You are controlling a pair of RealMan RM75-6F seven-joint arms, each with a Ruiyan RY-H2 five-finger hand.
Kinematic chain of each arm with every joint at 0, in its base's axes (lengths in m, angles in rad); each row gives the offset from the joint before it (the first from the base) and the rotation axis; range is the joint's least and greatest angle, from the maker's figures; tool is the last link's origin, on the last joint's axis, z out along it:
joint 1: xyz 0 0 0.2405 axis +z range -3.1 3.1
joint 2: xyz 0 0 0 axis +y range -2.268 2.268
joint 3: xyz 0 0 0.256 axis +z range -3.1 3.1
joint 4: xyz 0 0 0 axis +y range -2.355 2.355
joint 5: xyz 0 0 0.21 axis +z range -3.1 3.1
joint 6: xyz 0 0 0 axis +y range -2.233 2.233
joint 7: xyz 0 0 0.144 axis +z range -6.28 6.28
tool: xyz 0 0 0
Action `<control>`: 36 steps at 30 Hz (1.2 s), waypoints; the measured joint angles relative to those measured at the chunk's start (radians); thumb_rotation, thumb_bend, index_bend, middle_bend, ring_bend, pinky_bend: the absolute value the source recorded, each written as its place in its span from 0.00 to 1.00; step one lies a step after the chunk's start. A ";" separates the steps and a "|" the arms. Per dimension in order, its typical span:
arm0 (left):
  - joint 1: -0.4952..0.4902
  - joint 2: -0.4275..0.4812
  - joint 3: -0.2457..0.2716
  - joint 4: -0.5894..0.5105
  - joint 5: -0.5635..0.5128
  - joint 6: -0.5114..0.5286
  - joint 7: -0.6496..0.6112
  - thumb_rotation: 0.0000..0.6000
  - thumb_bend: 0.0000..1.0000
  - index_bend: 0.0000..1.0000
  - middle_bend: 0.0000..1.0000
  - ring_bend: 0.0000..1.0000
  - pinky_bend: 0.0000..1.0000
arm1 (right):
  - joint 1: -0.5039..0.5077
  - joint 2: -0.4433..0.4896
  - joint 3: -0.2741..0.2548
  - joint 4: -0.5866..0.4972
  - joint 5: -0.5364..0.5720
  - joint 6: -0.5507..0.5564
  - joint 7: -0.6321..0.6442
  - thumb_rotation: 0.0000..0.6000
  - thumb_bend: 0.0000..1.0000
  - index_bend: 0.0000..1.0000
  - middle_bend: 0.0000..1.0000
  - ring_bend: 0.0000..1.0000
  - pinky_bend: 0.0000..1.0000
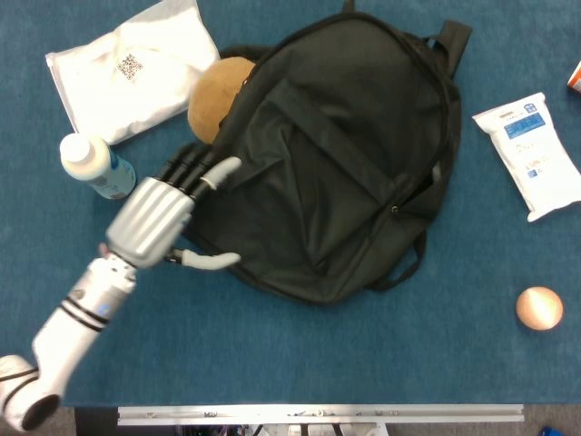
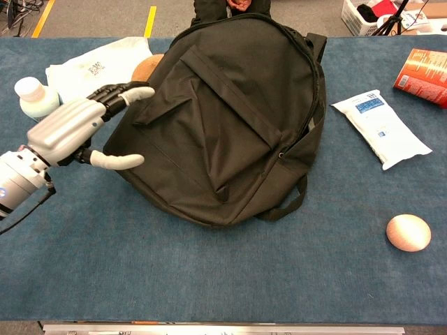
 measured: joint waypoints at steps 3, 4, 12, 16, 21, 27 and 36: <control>0.022 0.062 0.006 -0.036 0.005 0.037 -0.008 0.20 0.02 0.00 0.00 0.00 0.00 | -0.005 -0.003 -0.003 0.010 0.010 -0.004 0.010 1.00 0.13 0.21 0.34 0.20 0.18; 0.030 0.083 0.008 -0.050 0.007 0.049 -0.014 0.20 0.02 0.00 0.00 0.00 0.00 | -0.006 -0.004 -0.003 0.013 0.013 -0.005 0.013 1.00 0.13 0.22 0.34 0.20 0.18; 0.125 0.242 0.016 -0.165 -0.012 0.170 -0.031 0.27 0.02 0.00 0.00 0.00 0.00 | -0.004 -0.012 -0.006 0.024 0.023 -0.022 0.015 1.00 0.13 0.22 0.34 0.20 0.18; 0.157 0.273 0.008 -0.188 -0.075 0.182 -0.005 0.85 0.02 0.00 0.00 0.00 0.00 | -0.004 -0.009 -0.008 0.027 0.031 -0.033 0.011 1.00 0.13 0.22 0.34 0.20 0.18; 0.201 0.310 0.006 -0.224 -0.158 0.182 0.078 1.00 0.02 0.01 0.00 0.00 0.00 | -0.006 -0.006 -0.008 0.031 0.041 -0.036 0.000 1.00 0.13 0.22 0.34 0.20 0.18; 0.254 0.365 0.006 -0.313 -0.268 0.178 0.206 1.00 0.02 0.04 0.00 0.00 0.00 | -0.007 -0.005 -0.011 0.040 0.046 -0.041 -0.015 1.00 0.16 0.22 0.34 0.20 0.18; 0.324 0.388 -0.001 -0.371 -0.300 0.230 0.267 1.00 0.02 0.04 0.00 0.00 0.00 | 0.006 0.004 -0.032 0.044 0.024 -0.090 0.001 1.00 0.16 0.22 0.34 0.20 0.18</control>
